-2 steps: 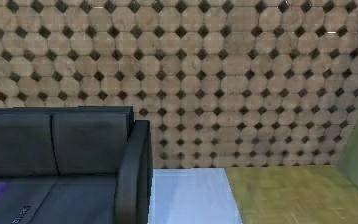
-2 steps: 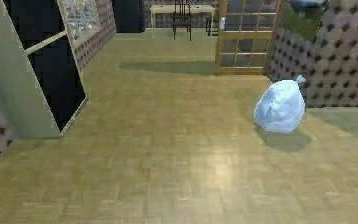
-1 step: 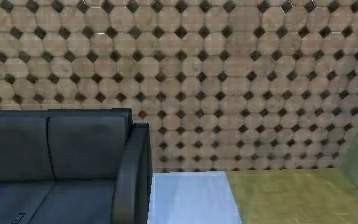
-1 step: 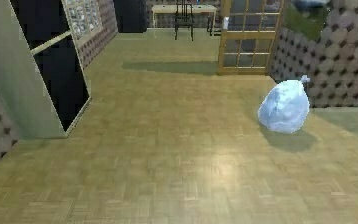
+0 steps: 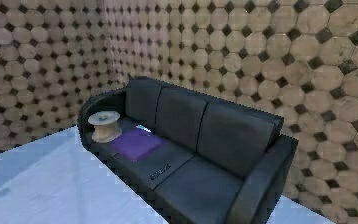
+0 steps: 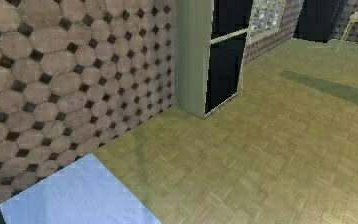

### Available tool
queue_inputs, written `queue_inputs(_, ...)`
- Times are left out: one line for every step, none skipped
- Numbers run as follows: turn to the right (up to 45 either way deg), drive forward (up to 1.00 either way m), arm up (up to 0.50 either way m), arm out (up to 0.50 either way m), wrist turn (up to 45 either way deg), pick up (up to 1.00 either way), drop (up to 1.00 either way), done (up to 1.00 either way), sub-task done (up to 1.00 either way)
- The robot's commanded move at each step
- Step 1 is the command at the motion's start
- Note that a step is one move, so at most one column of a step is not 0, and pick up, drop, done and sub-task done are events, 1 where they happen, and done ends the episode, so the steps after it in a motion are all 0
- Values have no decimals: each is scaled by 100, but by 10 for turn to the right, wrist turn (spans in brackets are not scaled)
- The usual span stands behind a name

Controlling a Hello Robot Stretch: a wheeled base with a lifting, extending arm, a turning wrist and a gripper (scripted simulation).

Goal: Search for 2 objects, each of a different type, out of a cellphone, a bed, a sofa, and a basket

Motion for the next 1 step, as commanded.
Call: queue_inputs(0,0,0,0,0,0,0,0,100)
